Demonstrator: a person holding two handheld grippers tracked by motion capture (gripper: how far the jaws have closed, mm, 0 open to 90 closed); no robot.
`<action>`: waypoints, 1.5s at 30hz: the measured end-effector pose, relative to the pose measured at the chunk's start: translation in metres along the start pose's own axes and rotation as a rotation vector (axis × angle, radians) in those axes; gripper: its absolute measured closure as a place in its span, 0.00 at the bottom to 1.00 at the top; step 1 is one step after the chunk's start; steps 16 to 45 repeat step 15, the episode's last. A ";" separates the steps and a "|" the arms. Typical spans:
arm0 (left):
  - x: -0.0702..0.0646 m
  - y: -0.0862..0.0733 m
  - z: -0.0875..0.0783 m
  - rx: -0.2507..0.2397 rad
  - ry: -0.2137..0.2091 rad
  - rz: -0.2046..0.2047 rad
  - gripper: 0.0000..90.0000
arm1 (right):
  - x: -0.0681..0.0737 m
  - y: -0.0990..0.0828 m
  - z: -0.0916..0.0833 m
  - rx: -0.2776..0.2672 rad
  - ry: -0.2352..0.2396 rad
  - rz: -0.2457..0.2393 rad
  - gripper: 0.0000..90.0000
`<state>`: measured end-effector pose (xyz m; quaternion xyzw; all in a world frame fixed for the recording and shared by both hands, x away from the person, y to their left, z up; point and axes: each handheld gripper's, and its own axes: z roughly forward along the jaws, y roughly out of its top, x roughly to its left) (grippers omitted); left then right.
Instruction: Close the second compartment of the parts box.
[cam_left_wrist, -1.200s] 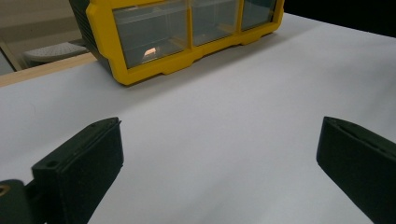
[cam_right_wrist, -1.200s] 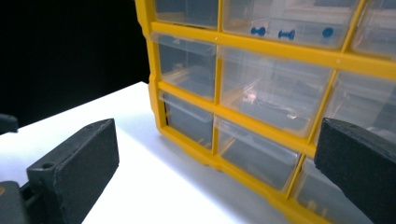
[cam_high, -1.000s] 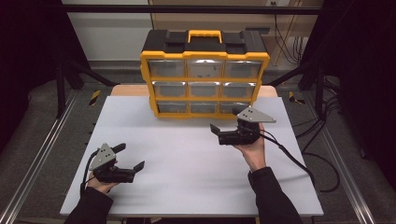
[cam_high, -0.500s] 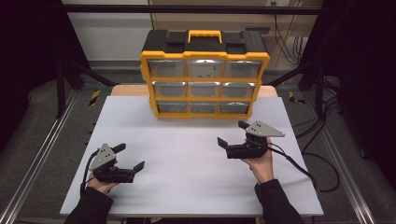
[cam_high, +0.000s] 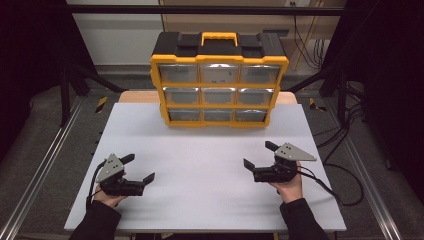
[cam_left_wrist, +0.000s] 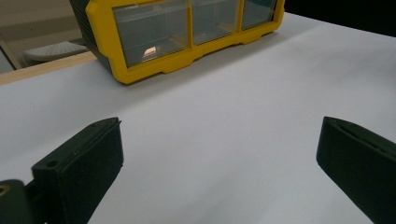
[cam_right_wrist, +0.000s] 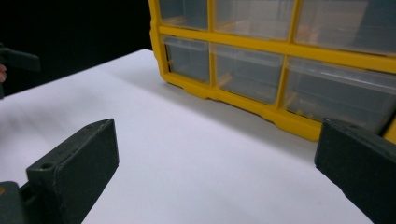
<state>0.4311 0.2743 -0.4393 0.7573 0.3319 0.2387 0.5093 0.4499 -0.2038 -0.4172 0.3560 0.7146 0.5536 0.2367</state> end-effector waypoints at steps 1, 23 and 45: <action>0.000 0.000 0.000 0.000 0.000 0.000 0.00 | -0.001 -0.002 -0.001 -0.005 0.003 -0.005 0.00; 0.000 0.000 0.001 0.000 0.005 0.000 0.00 | -0.005 -0.021 -0.016 0.001 0.023 0.009 0.00; 0.000 0.000 0.001 0.000 0.005 0.000 0.00 | -0.005 -0.021 -0.016 0.001 0.023 0.009 0.00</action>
